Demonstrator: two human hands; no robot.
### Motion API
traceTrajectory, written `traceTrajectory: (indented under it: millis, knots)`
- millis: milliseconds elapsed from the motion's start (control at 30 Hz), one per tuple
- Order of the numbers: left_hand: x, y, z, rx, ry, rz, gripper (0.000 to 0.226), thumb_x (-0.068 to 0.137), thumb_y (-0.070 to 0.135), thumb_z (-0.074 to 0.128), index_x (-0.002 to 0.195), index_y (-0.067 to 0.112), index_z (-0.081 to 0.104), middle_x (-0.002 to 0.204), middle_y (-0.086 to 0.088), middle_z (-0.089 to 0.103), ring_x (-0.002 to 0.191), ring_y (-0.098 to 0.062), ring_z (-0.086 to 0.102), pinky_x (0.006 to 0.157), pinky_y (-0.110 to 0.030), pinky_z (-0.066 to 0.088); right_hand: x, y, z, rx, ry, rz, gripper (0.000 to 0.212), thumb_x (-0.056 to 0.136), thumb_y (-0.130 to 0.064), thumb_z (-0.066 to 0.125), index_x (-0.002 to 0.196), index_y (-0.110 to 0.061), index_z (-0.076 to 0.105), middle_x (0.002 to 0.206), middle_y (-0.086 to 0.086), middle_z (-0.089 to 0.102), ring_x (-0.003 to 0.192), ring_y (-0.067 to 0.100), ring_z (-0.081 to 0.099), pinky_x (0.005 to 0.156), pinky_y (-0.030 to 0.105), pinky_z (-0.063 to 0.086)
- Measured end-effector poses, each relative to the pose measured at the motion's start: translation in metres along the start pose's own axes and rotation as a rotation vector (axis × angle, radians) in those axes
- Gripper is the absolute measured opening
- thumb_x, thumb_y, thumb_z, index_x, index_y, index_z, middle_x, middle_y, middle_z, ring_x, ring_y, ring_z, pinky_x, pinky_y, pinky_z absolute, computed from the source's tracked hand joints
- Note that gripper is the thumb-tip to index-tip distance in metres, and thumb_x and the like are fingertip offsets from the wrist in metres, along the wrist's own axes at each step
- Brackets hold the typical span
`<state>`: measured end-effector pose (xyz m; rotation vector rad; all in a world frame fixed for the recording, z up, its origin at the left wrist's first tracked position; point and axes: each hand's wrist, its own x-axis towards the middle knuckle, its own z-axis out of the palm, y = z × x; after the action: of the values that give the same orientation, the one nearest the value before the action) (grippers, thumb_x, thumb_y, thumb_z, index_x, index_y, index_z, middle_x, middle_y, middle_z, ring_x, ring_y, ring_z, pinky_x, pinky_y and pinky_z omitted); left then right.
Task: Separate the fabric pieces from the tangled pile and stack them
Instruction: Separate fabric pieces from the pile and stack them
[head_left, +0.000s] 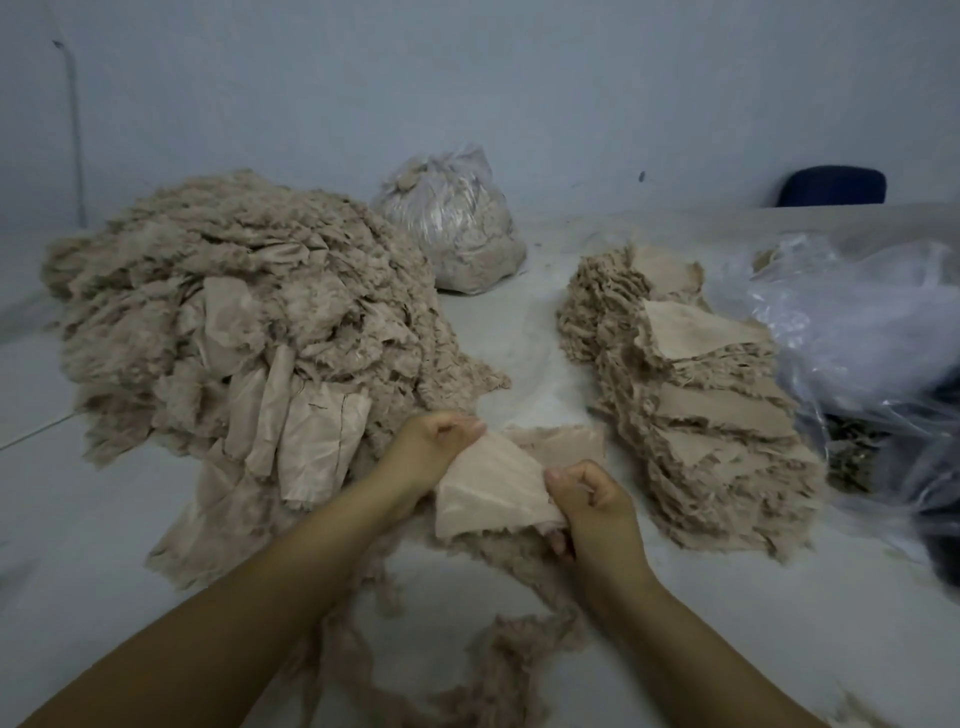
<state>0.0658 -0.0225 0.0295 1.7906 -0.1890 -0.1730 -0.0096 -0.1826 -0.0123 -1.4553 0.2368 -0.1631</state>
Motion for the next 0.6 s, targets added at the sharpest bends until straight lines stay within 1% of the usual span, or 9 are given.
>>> traceTrajectory:
  millis: [33, 100, 200, 267, 333, 367, 467, 533, 600]
  knots:
    - [0.012, 0.008, 0.005, 0.015, -0.005, 0.051, 0.015, 0.091, 0.017, 0.061, 0.082, 0.007, 0.067, 0.067, 0.006, 0.064, 0.057, 0.001, 0.058, 0.054, -0.012, 0.044, 0.003, -0.002, -0.003, 0.004, 0.051, -0.024, 0.029, 0.095, -0.018, 0.057, 0.069, -0.011, 0.047, 0.045, 0.003, 0.044, 0.034, 0.012, 0.036, 0.037, 0.019, 0.028]
    - [0.039, 0.022, 0.021, -0.024, -0.022, 0.075, 0.017, 0.092, 0.019, 0.060, 0.085, 0.006, 0.068, 0.072, -0.002, 0.063, 0.065, -0.009, 0.057, 0.060, -0.021, 0.045, 0.008, -0.004, -0.009, -0.013, 0.159, -0.042, 0.025, 0.095, -0.021, 0.057, 0.073, -0.010, 0.051, 0.043, 0.001, 0.045, 0.033, 0.013, 0.038, 0.037, 0.021, 0.029]
    - [0.072, 0.024, 0.045, -0.115, -0.109, -0.072, 0.024, 0.098, 0.020, 0.049, 0.082, 0.010, 0.062, 0.068, -0.005, 0.053, 0.058, -0.014, 0.044, 0.053, -0.023, 0.038, 0.010, 0.001, -0.017, 0.006, 0.233, -0.006, 0.021, 0.099, -0.022, 0.050, 0.086, -0.006, 0.052, 0.045, 0.006, 0.052, 0.036, 0.014, 0.046, 0.038, 0.024, 0.038]
    - [0.079, 0.008, 0.055, 0.053, -0.218, -0.061, 0.018, 0.097, 0.019, 0.050, 0.091, 0.009, 0.063, 0.078, -0.005, 0.059, 0.065, -0.009, 0.050, 0.056, -0.017, 0.043, 0.011, 0.005, -0.021, 0.009, 0.229, 0.034, 0.020, 0.101, -0.022, 0.044, 0.090, -0.005, 0.048, 0.048, 0.010, 0.057, 0.038, 0.016, 0.052, 0.041, 0.025, 0.044]
    - [0.078, -0.008, 0.059, 0.257, -0.283, 0.043, 0.014, 0.094, 0.021, 0.056, 0.100, 0.010, 0.064, 0.095, -0.005, 0.065, 0.079, -0.006, 0.057, 0.069, -0.010, 0.044, 0.014, 0.008, -0.023, -0.014, 0.188, 0.082, 0.017, 0.102, -0.021, 0.041, 0.090, -0.008, 0.045, 0.052, 0.012, 0.060, 0.042, 0.019, 0.058, 0.045, 0.029, 0.049]
    - [0.078, -0.015, 0.057, 0.322, -0.287, 0.068, 0.017, 0.093, 0.021, 0.059, 0.105, 0.010, 0.064, 0.102, -0.007, 0.065, 0.087, -0.008, 0.059, 0.076, -0.013, 0.045, 0.016, 0.008, -0.024, -0.045, 0.167, 0.099, 0.016, 0.102, -0.020, 0.040, 0.090, -0.009, 0.044, 0.055, 0.013, 0.061, 0.044, 0.021, 0.060, 0.046, 0.030, 0.051]
    - [0.080, -0.027, 0.041, 0.505, -0.163, 0.114, 0.026, 0.091, 0.017, 0.061, 0.115, 0.007, 0.063, 0.108, -0.009, 0.065, 0.101, -0.020, 0.060, 0.087, -0.022, 0.043, 0.019, 0.007, -0.024, -0.104, 0.131, 0.112, 0.016, 0.101, -0.018, 0.042, 0.088, -0.008, 0.043, 0.058, 0.015, 0.062, 0.045, 0.022, 0.063, 0.043, 0.028, 0.051]
    - [0.083, -0.034, 0.025, 0.631, -0.070, 0.131, 0.018, 0.090, 0.009, 0.058, 0.106, 0.006, 0.067, 0.106, -0.008, 0.067, 0.098, -0.021, 0.061, 0.084, -0.020, 0.042, 0.021, 0.007, -0.023, -0.106, 0.121, 0.120, 0.016, 0.100, -0.017, 0.044, 0.088, -0.007, 0.044, 0.061, 0.017, 0.062, 0.046, 0.023, 0.064, 0.042, 0.028, 0.051]
    - [0.084, -0.037, 0.012, 0.553, -0.061, 0.087, 0.015, 0.092, 0.006, 0.054, 0.100, 0.005, 0.067, 0.100, -0.010, 0.068, 0.087, -0.019, 0.063, 0.076, -0.023, 0.047, 0.024, 0.006, -0.022, -0.156, 0.112, 0.131, 0.015, 0.100, -0.017, 0.046, 0.090, -0.006, 0.046, 0.064, 0.019, 0.063, 0.049, 0.024, 0.064, 0.041, 0.027, 0.050]
